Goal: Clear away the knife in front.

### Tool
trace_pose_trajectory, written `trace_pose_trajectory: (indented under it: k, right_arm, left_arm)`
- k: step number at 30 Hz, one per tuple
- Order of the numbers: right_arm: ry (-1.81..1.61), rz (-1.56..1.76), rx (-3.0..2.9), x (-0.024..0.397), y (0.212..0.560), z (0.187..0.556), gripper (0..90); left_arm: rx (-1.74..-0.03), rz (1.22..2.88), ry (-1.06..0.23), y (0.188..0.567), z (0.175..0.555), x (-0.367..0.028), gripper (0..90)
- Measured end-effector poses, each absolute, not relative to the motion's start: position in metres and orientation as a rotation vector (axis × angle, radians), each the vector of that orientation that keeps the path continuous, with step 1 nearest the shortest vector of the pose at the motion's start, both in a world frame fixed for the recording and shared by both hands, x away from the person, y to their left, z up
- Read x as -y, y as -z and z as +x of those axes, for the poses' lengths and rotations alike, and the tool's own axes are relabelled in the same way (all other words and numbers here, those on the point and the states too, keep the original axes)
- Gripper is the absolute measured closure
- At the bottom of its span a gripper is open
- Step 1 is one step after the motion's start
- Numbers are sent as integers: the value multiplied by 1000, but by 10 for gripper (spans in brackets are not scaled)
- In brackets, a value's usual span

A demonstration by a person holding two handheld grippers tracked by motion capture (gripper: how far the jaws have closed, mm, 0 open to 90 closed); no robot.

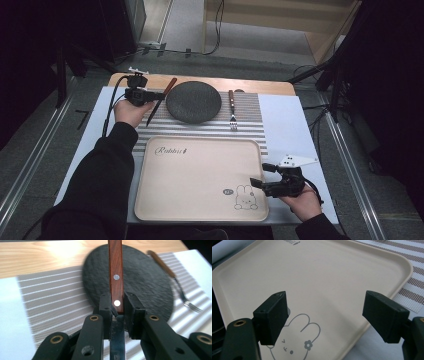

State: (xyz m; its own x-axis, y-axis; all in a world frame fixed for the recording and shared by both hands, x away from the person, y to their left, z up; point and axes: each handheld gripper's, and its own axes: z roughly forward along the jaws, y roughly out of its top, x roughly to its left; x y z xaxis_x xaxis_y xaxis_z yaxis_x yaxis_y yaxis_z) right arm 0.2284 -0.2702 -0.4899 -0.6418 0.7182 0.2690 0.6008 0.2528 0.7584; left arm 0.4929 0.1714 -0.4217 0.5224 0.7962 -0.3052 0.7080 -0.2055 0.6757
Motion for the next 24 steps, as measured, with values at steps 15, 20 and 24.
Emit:
trace_pose_trajectory:
  k: [15,20,24]
  right_arm:
    - [-1338,1265,-2381,269,490,229,187]
    - [-1335,1264,-2384,269,491,229,188]
    - [-1335,1258,-2387,269,491,229,188]
  left_arm:
    - [-1026,2047,-71,415,451,-143,775]
    - [-995,2050,-28,419,439,-140,776]
    - [-966,2079,-6,420,433,-135,776]
